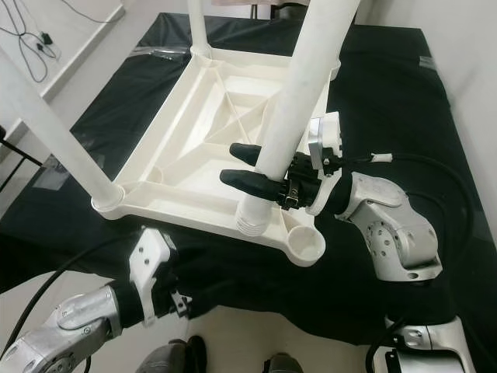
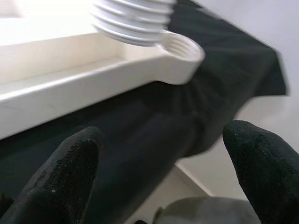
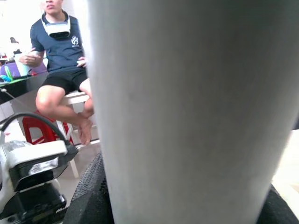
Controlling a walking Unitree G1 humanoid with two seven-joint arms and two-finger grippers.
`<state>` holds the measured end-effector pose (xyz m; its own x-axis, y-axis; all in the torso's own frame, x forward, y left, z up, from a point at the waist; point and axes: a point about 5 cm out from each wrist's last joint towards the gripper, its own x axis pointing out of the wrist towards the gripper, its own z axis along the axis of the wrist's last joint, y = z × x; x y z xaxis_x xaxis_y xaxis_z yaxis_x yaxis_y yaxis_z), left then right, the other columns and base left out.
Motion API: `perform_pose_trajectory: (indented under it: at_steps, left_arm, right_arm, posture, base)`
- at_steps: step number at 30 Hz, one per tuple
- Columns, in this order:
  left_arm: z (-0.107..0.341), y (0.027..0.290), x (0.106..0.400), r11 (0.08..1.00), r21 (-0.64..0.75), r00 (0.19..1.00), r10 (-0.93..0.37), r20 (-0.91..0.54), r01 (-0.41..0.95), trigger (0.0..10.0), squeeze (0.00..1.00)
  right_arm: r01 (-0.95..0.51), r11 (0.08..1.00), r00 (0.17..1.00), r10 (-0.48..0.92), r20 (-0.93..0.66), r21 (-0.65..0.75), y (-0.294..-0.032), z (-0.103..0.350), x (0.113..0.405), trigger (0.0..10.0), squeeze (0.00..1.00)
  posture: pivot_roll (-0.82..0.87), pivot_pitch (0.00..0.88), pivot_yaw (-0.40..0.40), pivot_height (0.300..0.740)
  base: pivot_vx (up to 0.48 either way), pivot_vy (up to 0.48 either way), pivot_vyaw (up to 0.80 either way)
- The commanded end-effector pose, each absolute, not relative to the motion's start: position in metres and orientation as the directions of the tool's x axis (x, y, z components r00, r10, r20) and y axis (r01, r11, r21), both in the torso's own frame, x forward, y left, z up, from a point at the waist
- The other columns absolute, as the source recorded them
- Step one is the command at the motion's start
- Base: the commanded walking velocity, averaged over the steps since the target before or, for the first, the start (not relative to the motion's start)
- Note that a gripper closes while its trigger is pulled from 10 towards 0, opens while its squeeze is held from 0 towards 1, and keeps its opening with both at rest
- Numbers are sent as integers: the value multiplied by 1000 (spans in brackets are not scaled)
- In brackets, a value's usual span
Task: Building children table
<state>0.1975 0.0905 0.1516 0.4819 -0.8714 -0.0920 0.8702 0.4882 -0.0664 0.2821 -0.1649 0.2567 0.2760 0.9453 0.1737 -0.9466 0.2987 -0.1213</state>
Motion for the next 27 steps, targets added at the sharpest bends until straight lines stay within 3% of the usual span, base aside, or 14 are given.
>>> perform_pose_trajectory:
  at_steps: [1, 4, 7, 16, 27]
  left_arm:
    - [143, 91, 194, 453, -82, 444, -889, -107, 888, 10000, 0]
    - [142, 91, 194, 451, -81, 442, -891, -106, 889, 10000, 0]
    - [140, 90, 194, 424, -54, 417, -902, -109, 904, 10000, 0]
    - [144, 92, 197, 417, 11, 415, -901, -124, 909, 10000, 0]
    - [146, 95, 197, 371, 61, 376, -915, -143, 926, 10000, 0]
  right_arm:
    - [-955, 273, 248, 949, 194, -116, -170, 257, 276, 10000, 0]
    - [-957, 262, 237, 953, 187, -121, -172, 257, 274, 10000, 0]
    - [-968, 206, 198, 978, 68, -145, -188, 251, 258, 10000, 0]
    - [-931, 297, 303, 953, 3, -212, -212, 255, 256, 10000, 0]
    - [-930, 314, 320, 947, 0, -191, -217, 251, 245, 10000, 0]
  posture:
    - [21, 227, -30, 740]
    - [21, 227, -30, 740]
    - [8, 229, -23, 740]
    - [-1, 229, -12, 740]
    - [-7, 235, -6, 740]
  base:
    - [0, 0, 0]
    - [0, 0, 0]
    - [0, 0, 0]
    - [0, 0, 0]
    - [0, 0, 0]
